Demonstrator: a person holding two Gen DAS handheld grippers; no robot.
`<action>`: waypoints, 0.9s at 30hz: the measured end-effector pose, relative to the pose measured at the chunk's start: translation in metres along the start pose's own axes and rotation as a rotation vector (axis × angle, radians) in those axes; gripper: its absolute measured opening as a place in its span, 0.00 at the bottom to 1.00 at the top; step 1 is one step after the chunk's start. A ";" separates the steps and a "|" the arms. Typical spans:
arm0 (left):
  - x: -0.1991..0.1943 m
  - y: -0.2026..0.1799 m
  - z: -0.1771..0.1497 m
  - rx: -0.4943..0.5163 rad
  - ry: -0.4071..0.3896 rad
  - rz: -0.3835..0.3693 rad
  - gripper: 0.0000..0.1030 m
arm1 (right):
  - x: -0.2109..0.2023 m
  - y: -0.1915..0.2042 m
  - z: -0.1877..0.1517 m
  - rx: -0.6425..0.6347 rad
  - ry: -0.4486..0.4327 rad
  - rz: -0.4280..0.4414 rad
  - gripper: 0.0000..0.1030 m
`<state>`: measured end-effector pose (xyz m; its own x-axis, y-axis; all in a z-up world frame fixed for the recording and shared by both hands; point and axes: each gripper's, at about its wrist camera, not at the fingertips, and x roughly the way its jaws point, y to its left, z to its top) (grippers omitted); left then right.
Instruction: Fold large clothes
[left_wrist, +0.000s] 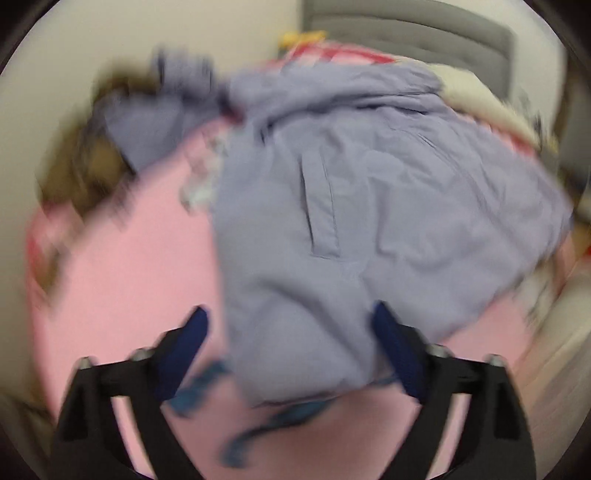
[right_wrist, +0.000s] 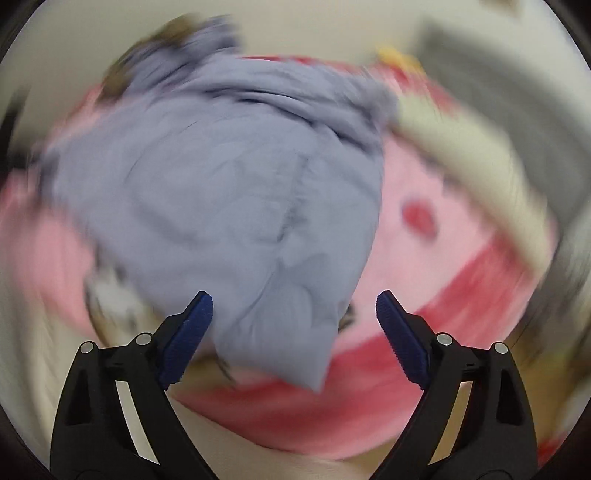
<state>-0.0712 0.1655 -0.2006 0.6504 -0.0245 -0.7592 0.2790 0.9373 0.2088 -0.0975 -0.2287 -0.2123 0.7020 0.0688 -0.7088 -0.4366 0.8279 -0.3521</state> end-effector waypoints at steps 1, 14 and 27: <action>-0.010 -0.008 -0.007 0.102 -0.042 0.040 0.90 | -0.008 0.016 -0.007 -0.130 -0.029 -0.017 0.84; 0.011 -0.035 -0.025 0.345 -0.195 0.225 0.64 | 0.031 0.034 -0.026 -0.301 0.012 -0.073 0.27; 0.019 -0.037 0.001 0.492 -0.114 0.115 0.24 | 0.047 -0.037 -0.002 -0.079 0.129 -0.119 0.09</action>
<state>-0.0687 0.1299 -0.2218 0.7620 0.0058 -0.6475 0.4820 0.6627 0.5732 -0.0496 -0.2572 -0.2337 0.6756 -0.1034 -0.7300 -0.4010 0.7793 -0.4816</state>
